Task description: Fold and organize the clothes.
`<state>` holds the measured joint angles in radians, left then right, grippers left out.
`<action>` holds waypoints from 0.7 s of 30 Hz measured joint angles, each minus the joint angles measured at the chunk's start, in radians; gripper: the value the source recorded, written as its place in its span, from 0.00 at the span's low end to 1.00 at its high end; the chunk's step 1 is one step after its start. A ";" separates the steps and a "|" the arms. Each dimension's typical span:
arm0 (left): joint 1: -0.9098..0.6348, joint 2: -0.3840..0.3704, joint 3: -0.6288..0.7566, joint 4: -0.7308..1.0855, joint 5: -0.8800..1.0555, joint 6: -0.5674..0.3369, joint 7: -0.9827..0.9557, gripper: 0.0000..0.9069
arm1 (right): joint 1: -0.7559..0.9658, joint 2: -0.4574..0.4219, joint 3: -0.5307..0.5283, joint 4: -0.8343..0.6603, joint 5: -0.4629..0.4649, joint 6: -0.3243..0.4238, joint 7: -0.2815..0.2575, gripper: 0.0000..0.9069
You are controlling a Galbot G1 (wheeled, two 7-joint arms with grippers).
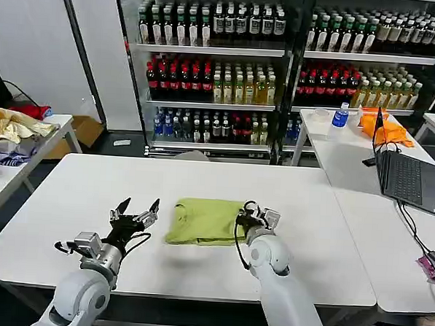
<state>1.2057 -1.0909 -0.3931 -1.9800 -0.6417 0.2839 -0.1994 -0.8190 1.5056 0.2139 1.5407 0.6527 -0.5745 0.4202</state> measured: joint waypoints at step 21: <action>-0.009 0.016 0.014 0.005 -0.002 -0.006 0.009 1.00 | -0.309 -0.069 0.059 0.261 -0.565 0.260 -0.144 1.00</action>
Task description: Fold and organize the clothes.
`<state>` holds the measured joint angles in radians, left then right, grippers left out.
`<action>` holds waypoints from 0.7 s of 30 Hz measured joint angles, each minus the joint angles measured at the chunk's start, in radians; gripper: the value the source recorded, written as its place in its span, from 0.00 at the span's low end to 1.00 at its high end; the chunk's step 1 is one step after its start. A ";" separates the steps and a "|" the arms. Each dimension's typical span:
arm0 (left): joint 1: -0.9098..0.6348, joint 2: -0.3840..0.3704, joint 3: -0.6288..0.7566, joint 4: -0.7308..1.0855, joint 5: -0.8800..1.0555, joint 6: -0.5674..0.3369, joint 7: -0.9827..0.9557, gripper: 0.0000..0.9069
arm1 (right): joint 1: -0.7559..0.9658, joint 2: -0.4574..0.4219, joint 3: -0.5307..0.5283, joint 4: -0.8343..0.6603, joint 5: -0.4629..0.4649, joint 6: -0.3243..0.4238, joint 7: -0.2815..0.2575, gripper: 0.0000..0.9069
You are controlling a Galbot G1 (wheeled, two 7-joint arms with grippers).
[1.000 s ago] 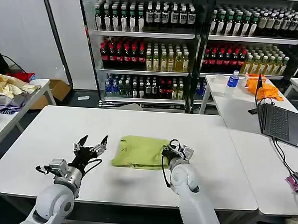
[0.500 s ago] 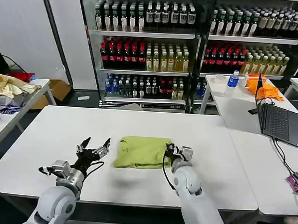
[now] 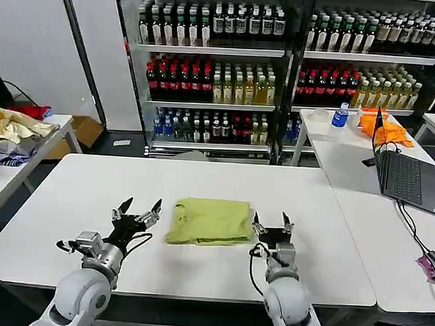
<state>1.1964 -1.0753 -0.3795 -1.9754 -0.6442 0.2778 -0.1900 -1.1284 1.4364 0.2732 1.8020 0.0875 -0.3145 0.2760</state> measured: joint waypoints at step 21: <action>0.008 0.020 -0.011 -0.033 0.004 0.006 0.009 1.00 | -0.262 -0.011 0.086 0.286 -0.127 0.123 -0.023 1.00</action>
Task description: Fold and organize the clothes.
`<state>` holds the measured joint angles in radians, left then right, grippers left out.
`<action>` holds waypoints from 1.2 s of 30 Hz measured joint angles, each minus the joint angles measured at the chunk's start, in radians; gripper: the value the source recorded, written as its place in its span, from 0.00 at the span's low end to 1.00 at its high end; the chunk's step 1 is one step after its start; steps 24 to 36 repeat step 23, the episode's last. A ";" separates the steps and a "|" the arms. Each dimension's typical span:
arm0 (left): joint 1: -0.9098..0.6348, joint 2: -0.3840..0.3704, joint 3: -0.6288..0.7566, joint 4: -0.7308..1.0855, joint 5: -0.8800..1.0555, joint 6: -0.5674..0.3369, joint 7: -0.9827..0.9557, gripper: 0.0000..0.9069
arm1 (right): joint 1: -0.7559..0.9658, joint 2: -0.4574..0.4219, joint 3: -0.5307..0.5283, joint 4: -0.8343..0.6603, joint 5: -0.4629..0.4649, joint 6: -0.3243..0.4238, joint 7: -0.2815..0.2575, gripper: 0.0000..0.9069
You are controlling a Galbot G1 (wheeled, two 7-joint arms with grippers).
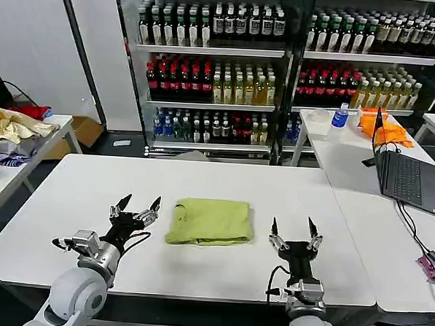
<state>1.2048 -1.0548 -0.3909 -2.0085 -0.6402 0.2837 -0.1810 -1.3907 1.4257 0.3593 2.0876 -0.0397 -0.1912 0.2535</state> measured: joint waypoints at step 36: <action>0.061 -0.005 -0.031 -0.074 0.027 0.003 0.016 1.00 | -0.121 -0.005 0.048 0.135 -0.048 0.023 -0.007 1.00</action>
